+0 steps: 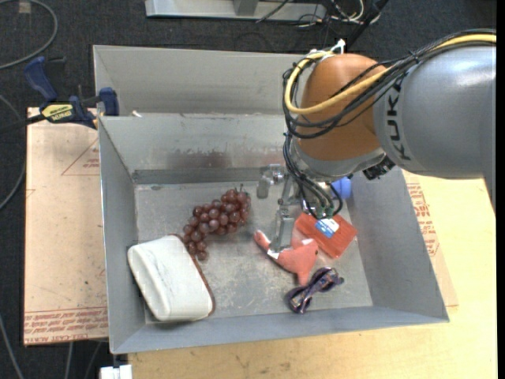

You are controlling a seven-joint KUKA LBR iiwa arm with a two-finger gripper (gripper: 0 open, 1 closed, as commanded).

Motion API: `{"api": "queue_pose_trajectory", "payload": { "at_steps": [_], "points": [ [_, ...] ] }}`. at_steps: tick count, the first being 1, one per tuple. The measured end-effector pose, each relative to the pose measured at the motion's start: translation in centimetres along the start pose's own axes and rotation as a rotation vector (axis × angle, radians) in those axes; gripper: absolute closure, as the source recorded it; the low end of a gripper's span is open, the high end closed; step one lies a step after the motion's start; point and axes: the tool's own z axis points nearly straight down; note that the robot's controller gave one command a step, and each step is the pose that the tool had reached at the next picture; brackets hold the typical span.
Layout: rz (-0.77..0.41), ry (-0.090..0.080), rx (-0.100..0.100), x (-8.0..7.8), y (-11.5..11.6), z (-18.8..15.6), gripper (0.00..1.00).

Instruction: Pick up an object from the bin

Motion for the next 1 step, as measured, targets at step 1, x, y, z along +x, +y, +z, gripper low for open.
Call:
{"api": "queue_pose_trajectory", "payload": {
  "at_steps": [1],
  "points": [
    [0.001,-0.008,-0.001,-0.17,-0.02,-0.46,0.0]
  ]
}}
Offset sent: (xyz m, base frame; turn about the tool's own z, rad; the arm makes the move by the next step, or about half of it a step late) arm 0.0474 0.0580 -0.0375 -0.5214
